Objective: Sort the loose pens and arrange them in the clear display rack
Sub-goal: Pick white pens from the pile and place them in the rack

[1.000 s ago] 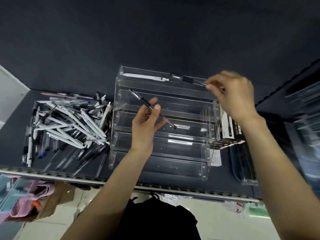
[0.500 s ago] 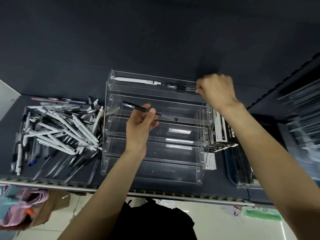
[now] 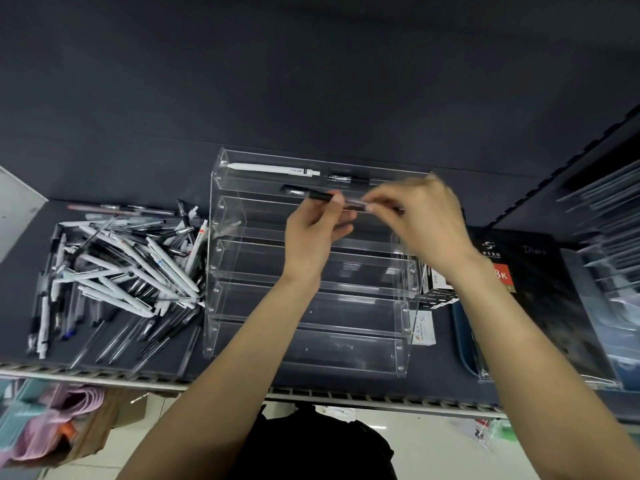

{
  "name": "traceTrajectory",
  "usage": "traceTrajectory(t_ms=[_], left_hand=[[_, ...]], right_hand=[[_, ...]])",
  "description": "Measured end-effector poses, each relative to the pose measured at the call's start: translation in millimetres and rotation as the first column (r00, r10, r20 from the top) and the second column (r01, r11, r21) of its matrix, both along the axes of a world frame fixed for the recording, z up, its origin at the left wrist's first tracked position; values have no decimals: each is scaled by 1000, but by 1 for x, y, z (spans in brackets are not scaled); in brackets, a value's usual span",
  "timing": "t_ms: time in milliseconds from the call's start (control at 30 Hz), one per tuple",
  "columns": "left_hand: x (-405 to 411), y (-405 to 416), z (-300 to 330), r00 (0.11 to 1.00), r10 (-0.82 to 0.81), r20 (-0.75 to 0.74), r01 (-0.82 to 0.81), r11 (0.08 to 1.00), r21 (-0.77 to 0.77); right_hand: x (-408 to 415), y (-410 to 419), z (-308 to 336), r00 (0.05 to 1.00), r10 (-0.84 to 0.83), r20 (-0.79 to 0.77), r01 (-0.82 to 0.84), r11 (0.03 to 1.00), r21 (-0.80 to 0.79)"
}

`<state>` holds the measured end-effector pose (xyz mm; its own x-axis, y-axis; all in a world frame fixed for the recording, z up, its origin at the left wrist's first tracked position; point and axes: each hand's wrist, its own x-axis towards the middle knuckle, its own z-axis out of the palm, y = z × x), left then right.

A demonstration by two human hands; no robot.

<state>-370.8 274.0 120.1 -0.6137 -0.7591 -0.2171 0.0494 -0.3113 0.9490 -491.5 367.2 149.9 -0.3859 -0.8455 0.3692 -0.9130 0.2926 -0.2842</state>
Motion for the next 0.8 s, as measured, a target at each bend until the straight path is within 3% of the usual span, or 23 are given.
traceTrajectory(t_ms=[33,67,133,200,367,533,633,800], left_hand=[[-1,-4,-1,993,-40,112,58,985,-163],[0,-10,-4,970,-24,244,122,911,-393],[5,-25,-12,927,169,334,171,604,-778],[8,-41,-21,906,315,284,159,367,-916],[9,-77,-33,883,340,322,278,173,-945],[15,-96,-40,824,332,459,449,111,-887],[16,-99,-40,815,343,467,472,76,-878],[16,-101,-42,817,341,465,483,37,-875]], right_hand=[[-9,1,-1,998,-56,-21,55,998,-42],[-20,2,0,993,-116,-13,115,991,-67],[-40,4,1,979,-202,26,203,978,-41],[-51,4,0,979,-201,24,201,980,0],[-56,-11,-9,988,-152,6,151,983,107],[-59,-22,-5,970,-195,-142,231,922,312],[-57,-27,0,941,-212,-265,313,841,441],[-53,-30,4,926,-215,-309,351,791,501]])
